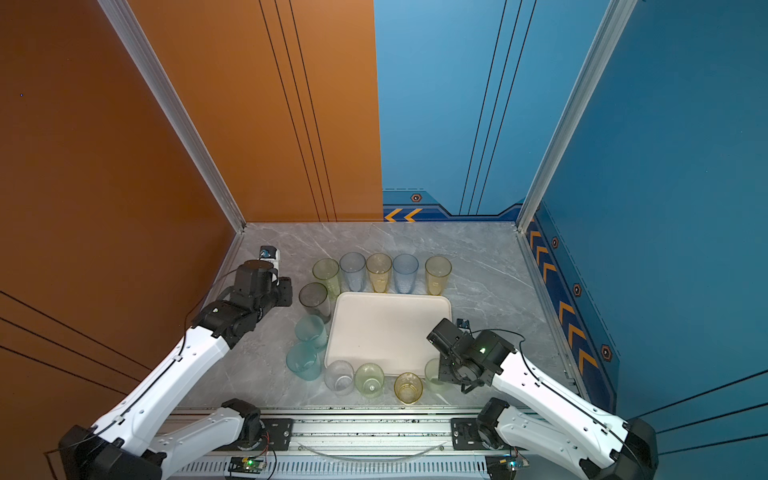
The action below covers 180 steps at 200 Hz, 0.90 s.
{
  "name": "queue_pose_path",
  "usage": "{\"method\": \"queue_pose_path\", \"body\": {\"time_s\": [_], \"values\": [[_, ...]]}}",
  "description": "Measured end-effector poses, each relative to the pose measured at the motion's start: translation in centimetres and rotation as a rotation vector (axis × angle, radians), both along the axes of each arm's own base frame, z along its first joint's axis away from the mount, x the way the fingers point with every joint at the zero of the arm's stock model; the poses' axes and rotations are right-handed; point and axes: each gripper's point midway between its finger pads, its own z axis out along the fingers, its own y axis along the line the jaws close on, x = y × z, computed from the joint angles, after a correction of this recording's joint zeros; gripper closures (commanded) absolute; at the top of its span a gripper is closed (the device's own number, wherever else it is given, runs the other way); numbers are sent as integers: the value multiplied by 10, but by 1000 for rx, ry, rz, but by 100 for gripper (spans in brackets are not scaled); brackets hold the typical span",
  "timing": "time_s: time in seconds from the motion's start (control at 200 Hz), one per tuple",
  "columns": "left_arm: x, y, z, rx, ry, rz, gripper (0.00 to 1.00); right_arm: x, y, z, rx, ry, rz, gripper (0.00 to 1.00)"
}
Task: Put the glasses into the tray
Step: 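Grasp the pale green dimpled cup with the right gripper, then carry the green cup over the tray's far corner with the right gripper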
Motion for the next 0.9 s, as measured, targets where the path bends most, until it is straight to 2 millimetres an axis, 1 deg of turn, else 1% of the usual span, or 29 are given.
{"method": "queue_pose_path", "body": {"time_s": [0.105, 0.175, 0.24, 0.3, 0.366, 0.421, 0.506, 0.606, 0.656, 0.756, 0.901], "values": [[0, 0, 0, 0, 0, 1, 59, 26, 6, 41, 16, -118, 5, 100], [0, 0, -1, 1, 1, 1, 59, 43, 12, 64, 11, -176, 21, 100], [0, 1, -2, 1, 3, 1, 59, 57, 19, 77, -8, -206, 47, 100], [0, 1, -3, 2, 4, 1, 59, 72, 30, 83, -25, -217, 77, 100], [0, 1, -3, 2, 4, 2, 59, 89, 47, 82, -42, -216, 119, 100], [0, 2, -3, 1, 4, 4, 59, 105, 64, 76, -51, -206, 159, 100], [0, 2, -3, 2, 4, 4, 59, 130, 96, 66, -56, -194, 220, 100], [0, 3, -3, 2, 2, 5, 59, 152, 132, 53, -60, -181, 298, 100], [0, 4, -3, 2, 1, 6, 59, 161, 150, 46, -56, -174, 338, 100], [1, 7, -3, 1, 2, 15, 59, 175, 178, 35, -47, -165, 394, 100], [1, 9, -3, -5, 3, 19, 59, 192, 204, 25, -25, -163, 436, 100]]}}
